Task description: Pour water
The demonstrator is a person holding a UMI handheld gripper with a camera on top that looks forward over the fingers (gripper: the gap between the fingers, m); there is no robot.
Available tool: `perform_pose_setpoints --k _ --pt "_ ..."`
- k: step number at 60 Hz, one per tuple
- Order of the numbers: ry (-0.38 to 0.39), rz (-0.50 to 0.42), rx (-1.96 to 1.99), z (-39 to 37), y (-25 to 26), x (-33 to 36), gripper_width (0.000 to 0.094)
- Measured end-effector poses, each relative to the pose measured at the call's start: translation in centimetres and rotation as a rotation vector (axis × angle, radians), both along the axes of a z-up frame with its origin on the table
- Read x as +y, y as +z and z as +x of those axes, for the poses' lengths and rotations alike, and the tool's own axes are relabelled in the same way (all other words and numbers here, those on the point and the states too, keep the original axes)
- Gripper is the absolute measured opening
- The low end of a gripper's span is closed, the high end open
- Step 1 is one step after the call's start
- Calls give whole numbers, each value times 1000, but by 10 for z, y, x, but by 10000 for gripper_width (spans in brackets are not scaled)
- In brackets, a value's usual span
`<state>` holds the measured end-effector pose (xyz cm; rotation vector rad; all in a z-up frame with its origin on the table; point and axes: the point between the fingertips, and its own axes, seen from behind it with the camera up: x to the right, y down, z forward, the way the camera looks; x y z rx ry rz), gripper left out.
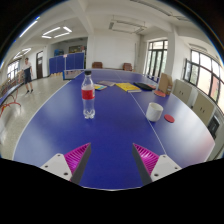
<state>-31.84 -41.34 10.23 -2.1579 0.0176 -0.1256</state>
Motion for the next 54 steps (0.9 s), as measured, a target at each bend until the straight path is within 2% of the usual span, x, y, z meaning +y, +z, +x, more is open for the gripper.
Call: perform_pose_setpoints --k 12,19,27,30,37,39,48,54 --pt "102 150 7 -73 4 164 856" --pt "100 232 1 -90 15 231 852" --pt "94 258 64 -100 4 289 831" --pt "102 258 58 -102 -1 299 783" --pt "95 284 6 -96 -8 312 518" --pt "89 295 9 -95 -6 312 511" --pt "103 323 74 -98 -5 311 342" --pt "150 332 148 -102 6 311 303"
